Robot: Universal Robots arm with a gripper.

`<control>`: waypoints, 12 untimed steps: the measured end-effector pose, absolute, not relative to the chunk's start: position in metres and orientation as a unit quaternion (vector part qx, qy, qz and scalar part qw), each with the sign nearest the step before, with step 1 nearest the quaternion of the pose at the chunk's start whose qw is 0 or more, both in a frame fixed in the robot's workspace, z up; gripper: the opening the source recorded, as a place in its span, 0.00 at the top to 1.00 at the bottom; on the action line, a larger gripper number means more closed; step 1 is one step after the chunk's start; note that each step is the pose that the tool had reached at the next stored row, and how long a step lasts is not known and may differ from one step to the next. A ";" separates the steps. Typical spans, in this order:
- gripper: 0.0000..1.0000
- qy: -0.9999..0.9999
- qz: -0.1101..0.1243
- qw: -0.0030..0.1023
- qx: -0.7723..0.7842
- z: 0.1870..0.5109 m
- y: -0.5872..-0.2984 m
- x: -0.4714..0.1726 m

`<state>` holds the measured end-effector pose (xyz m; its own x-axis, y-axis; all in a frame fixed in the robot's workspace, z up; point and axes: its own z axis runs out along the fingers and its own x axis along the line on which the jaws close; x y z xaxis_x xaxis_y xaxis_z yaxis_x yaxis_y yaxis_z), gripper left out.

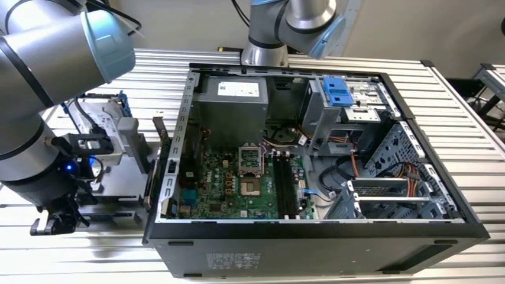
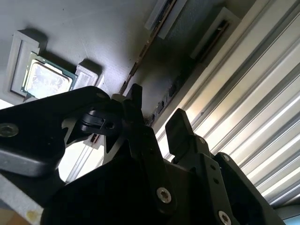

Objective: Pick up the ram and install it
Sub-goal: 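Pick up the ram and move it above insertion slot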

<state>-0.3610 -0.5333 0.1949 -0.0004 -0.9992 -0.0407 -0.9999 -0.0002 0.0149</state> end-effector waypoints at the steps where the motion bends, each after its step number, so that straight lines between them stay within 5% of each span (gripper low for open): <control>1: 0.00 0.707 0.020 0.009 -0.707 0.195 -0.533 -0.361; 12: 0.00 0.699 0.019 0.008 -0.715 0.195 -0.533 -0.361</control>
